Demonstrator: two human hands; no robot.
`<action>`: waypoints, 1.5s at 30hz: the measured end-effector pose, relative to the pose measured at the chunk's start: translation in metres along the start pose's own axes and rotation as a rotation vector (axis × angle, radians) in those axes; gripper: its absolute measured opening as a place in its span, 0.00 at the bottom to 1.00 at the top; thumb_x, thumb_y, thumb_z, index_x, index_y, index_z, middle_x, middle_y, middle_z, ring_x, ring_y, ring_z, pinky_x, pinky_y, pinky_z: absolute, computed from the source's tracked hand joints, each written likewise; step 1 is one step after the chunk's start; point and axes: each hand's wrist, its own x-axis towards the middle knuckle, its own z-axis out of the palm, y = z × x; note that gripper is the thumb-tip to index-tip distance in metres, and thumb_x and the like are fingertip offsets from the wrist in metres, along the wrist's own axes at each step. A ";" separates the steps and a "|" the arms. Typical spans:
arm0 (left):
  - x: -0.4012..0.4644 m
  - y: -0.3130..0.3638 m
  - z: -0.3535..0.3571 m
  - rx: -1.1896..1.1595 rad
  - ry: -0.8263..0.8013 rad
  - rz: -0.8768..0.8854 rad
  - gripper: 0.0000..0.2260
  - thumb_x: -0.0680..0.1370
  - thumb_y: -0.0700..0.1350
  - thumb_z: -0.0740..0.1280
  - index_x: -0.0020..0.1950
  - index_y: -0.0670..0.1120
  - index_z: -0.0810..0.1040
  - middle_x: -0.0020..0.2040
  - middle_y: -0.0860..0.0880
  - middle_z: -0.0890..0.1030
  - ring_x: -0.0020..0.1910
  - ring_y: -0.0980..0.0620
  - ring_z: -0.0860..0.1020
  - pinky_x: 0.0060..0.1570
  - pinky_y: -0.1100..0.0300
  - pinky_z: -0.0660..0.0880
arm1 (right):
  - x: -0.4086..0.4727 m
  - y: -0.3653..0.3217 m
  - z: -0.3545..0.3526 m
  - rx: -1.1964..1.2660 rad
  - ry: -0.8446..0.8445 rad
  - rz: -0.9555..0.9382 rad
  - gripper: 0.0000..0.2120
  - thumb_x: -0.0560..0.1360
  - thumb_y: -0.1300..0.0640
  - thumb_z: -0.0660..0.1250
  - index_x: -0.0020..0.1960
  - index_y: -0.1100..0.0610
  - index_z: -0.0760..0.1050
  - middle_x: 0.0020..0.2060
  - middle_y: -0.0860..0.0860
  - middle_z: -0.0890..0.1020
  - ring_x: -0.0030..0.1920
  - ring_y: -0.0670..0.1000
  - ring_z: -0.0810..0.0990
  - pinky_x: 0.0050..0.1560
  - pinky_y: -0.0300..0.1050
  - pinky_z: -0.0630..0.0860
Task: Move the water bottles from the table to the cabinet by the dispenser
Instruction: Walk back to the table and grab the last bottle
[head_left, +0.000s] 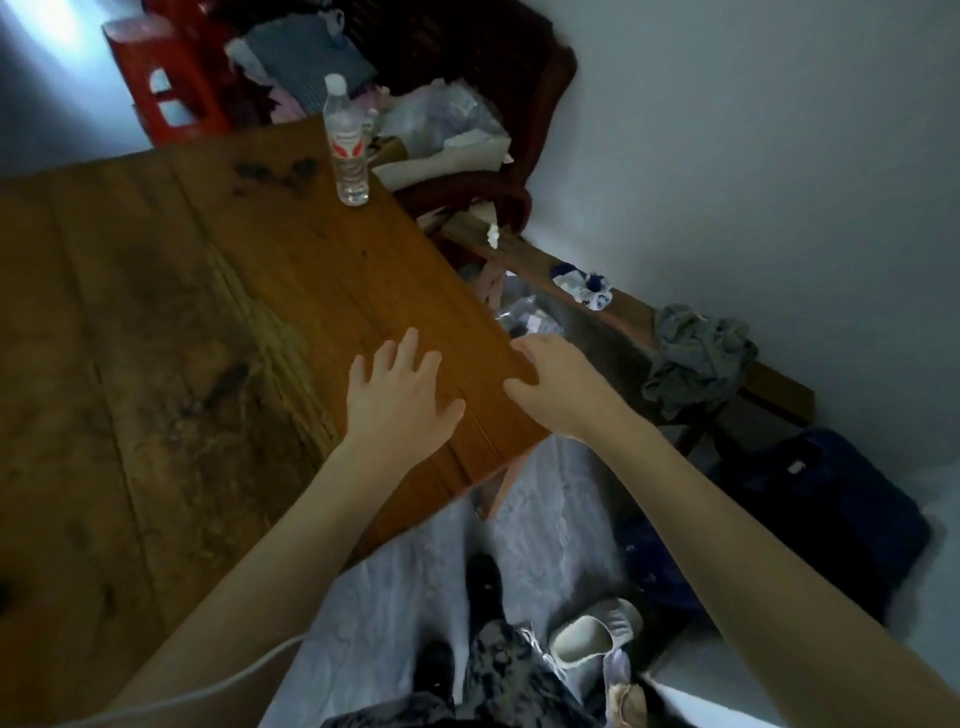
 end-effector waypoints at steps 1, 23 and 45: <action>0.010 -0.004 -0.001 -0.004 -0.006 -0.014 0.31 0.82 0.64 0.57 0.81 0.52 0.57 0.84 0.46 0.49 0.82 0.43 0.51 0.79 0.40 0.53 | 0.017 -0.001 0.000 -0.005 -0.009 -0.016 0.27 0.79 0.47 0.64 0.76 0.50 0.64 0.73 0.51 0.69 0.71 0.53 0.71 0.68 0.55 0.73; 0.254 -0.098 -0.008 -0.063 -0.044 -0.350 0.30 0.81 0.65 0.57 0.80 0.52 0.61 0.84 0.47 0.52 0.82 0.42 0.55 0.77 0.40 0.54 | 0.330 -0.048 0.022 -0.010 -0.296 -0.320 0.28 0.78 0.49 0.64 0.76 0.52 0.63 0.75 0.52 0.66 0.72 0.54 0.68 0.67 0.57 0.73; 0.502 -0.222 -0.032 -1.081 0.264 -0.184 0.44 0.71 0.46 0.80 0.79 0.52 0.57 0.72 0.54 0.71 0.64 0.61 0.74 0.57 0.66 0.76 | 0.427 -0.049 0.059 0.094 -0.278 -0.255 0.28 0.80 0.50 0.63 0.77 0.51 0.61 0.75 0.49 0.64 0.74 0.50 0.65 0.73 0.55 0.67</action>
